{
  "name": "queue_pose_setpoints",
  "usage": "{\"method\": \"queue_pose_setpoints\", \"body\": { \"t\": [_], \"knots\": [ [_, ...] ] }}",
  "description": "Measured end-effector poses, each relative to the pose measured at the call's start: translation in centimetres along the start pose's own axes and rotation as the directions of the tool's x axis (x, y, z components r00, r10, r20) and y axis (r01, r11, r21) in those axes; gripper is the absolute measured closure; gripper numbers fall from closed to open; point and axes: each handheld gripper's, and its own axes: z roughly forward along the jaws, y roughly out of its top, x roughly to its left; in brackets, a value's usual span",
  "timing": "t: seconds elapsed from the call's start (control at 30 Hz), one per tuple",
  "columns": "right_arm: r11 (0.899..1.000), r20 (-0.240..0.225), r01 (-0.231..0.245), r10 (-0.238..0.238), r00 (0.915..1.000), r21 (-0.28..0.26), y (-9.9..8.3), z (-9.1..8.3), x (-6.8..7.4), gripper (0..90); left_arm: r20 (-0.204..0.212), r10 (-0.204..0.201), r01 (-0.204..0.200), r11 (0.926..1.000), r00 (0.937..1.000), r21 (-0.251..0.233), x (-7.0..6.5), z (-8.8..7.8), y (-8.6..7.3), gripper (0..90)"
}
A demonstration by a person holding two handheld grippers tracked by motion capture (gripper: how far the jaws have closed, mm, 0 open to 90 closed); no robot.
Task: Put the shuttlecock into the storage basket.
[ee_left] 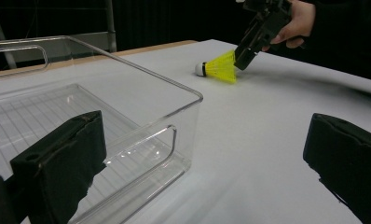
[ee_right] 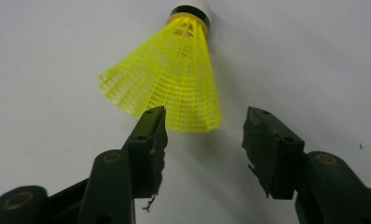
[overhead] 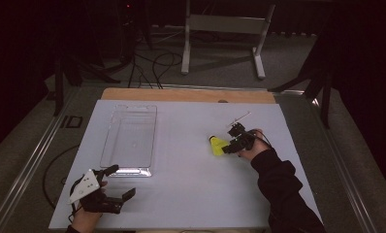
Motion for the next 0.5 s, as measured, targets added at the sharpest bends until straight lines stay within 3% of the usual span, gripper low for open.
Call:
{"method": "queue_pose_setpoints", "body": {
  "t": [0.5],
  "knots": [
    [0.999,-0.029,0.006,-0.005,0.9996,0.052,1.3,1.3,-0.3,69.0,0.002,0.001,-0.001,1.0,1.0,0.0,0.0,0.0,0.0,0.2]
  ]
}}
